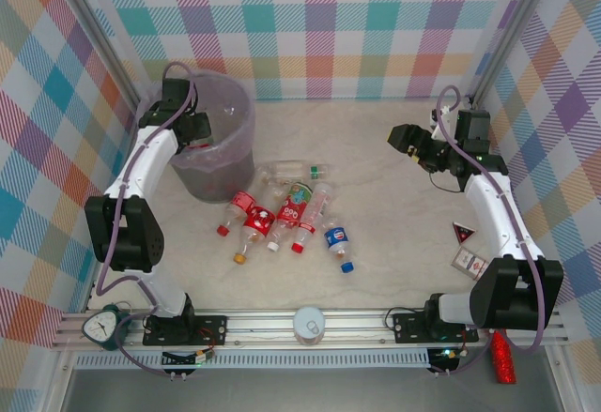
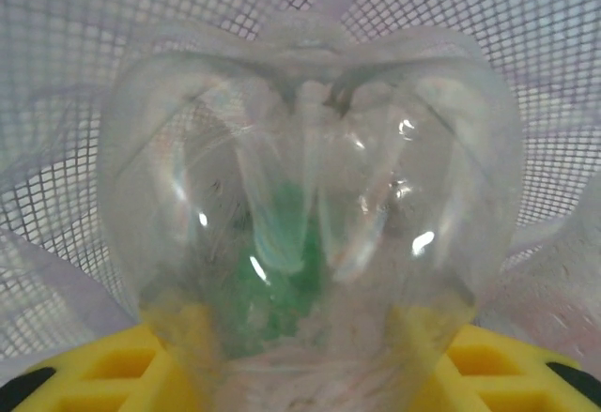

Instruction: Put the plastic bottles in the bin

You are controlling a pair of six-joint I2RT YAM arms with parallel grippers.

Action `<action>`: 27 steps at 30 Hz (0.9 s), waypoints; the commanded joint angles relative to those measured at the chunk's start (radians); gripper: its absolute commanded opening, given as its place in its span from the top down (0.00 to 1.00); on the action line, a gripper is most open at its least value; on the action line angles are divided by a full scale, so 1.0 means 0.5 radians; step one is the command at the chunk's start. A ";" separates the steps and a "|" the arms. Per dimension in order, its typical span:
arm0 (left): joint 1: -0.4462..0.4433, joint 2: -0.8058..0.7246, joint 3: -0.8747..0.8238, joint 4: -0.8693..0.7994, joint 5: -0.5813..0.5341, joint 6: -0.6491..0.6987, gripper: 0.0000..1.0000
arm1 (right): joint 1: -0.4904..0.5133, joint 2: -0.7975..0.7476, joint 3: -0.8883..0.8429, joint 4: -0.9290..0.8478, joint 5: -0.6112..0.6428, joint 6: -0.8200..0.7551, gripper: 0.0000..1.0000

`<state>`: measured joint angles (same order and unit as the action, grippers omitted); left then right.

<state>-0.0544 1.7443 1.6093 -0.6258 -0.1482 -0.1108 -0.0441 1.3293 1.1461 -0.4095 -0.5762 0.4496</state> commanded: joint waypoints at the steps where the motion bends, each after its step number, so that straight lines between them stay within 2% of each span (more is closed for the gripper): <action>1: -0.058 -0.033 0.204 -0.235 0.144 0.003 0.45 | 0.014 0.001 0.068 -0.025 -0.003 -0.056 0.06; 6: -0.057 -0.007 0.390 -0.366 0.106 0.056 0.24 | 0.014 0.013 0.079 -0.047 -0.007 -0.071 0.06; 10: -0.055 -0.020 0.429 -0.400 0.060 0.082 0.14 | 0.014 0.005 0.102 -0.101 0.019 -0.101 0.05; 15: -0.054 -0.079 0.504 -0.456 0.028 0.114 0.10 | 0.014 -0.006 0.122 -0.174 0.002 -0.142 0.05; 20: -0.097 -0.282 0.580 -0.522 0.045 0.111 0.10 | 0.044 0.009 0.105 -0.433 -0.053 -0.292 0.02; 22: -0.163 -0.377 0.588 -0.555 -0.004 0.124 0.10 | 0.133 -0.002 0.073 -0.610 0.070 -0.377 0.02; 27: -0.494 -0.573 0.555 -0.564 -0.215 0.113 0.09 | 0.568 -0.065 -0.166 -0.799 0.319 -0.368 0.03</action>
<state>-0.2245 1.5150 1.8664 -0.8818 -0.1905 -0.0616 0.1482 1.3216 1.1290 -0.6834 -0.4789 0.2947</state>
